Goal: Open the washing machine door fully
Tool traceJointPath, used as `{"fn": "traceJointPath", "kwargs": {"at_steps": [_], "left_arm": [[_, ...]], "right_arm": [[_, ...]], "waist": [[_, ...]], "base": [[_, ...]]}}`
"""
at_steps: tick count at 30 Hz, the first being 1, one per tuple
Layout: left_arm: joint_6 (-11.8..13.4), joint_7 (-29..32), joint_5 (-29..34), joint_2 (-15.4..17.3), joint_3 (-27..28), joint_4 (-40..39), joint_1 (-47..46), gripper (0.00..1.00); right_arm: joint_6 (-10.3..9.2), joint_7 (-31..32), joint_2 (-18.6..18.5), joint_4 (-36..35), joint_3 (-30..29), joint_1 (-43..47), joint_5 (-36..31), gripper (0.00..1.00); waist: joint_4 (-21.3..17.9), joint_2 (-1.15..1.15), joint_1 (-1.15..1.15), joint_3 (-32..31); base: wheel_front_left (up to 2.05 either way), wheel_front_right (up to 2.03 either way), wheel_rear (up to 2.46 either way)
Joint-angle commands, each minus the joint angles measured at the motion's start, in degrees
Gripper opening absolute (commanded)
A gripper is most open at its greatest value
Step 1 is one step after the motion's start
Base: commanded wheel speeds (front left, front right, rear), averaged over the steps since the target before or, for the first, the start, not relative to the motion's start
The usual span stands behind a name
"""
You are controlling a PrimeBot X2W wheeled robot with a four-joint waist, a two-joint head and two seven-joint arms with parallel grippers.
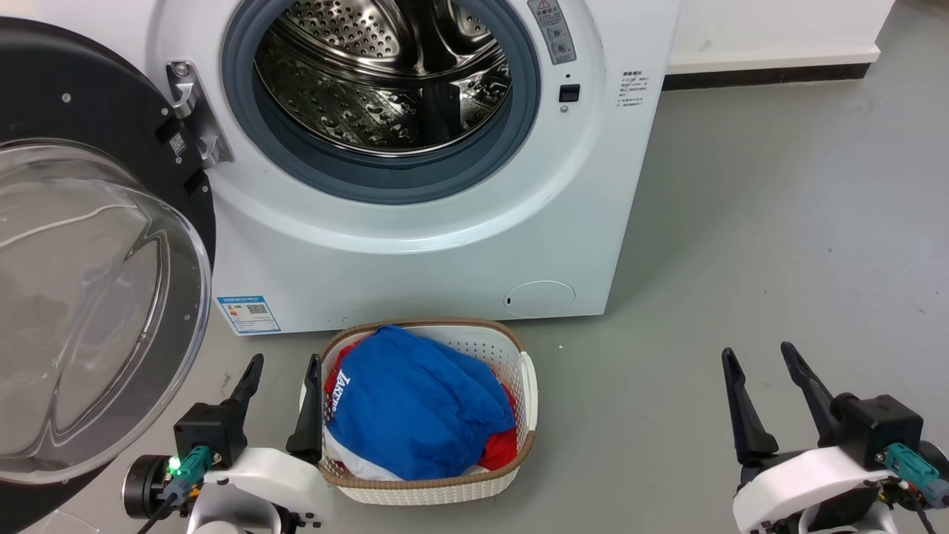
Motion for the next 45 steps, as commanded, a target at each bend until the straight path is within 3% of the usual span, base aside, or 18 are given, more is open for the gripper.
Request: {"fn": "traceJointPath", "kwargs": {"at_steps": [1,14,15,45], "left_arm": [[0.35,-0.16,-0.07,0.42,-0.07,0.05,-0.12,1.0],[0.9,-0.09,-0.51,0.79,-0.56,-0.01,-0.45,1.0],[0.65,0.02,-0.28,0.63,-0.61,0.19,0.03,0.0],[-2.83,5.65,-27.08,-2.48,4.53,1.52,-0.5,0.0]], "right_arm": [[-0.01,-0.39,0.08,0.27,0.04,-0.32,0.03,1.0],[-0.02,-0.59,0.08,0.46,-0.01,-0.14,0.4,1.0],[0.0,-0.52,-0.01,0.5,-0.01,0.09,0.22,0.0],[0.0,1.56,-1.34,5.48,-0.47,-2.42,31.77,0.0]], "waist": [[0.16,0.0,0.0,-0.01],[0.85,0.0,0.0,0.29],[0.85,0.0,0.0,0.27],[1.35,0.0,0.0,-0.05]], "base": [[0.0,0.0,0.0],[0.0,0.0,0.0],[0.0,0.0,0.0],[0.0,0.0,0.0]]}}
